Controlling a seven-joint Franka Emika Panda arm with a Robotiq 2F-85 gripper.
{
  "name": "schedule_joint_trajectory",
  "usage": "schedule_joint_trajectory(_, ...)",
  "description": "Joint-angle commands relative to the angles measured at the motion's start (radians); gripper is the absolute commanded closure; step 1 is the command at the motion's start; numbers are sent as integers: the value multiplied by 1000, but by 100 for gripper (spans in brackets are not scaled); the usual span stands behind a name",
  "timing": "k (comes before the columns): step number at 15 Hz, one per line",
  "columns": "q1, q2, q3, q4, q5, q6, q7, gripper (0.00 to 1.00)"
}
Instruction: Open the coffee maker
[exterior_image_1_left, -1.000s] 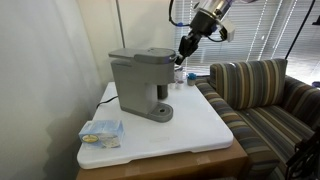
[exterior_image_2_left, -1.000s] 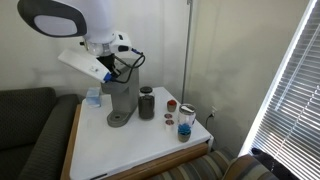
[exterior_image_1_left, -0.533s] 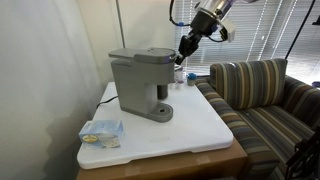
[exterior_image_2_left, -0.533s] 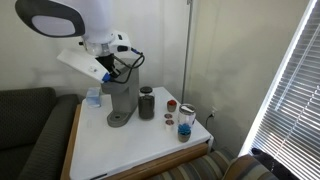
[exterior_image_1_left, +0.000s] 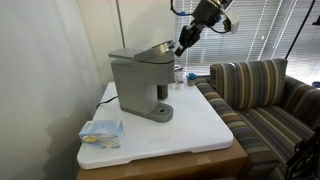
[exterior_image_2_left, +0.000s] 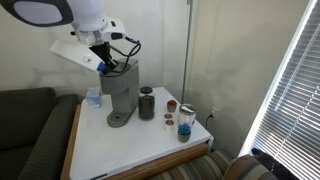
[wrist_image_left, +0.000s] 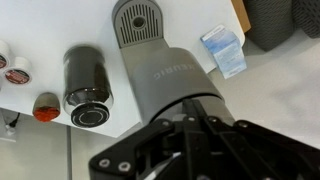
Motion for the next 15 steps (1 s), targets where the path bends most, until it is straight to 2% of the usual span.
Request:
schedule_joint_trajectory(1,11,-54,6,-44,11,45,-6,100)
schedule_joint_trajectory(5,19,-57,9,-42,31,52,-25,100)
schedule_joint_trajectory(11,18,-41,20,-22,189,76,-142,100)
schedule_joint_trajectory(15,22,-62,15,-32,229,87,-181,100)
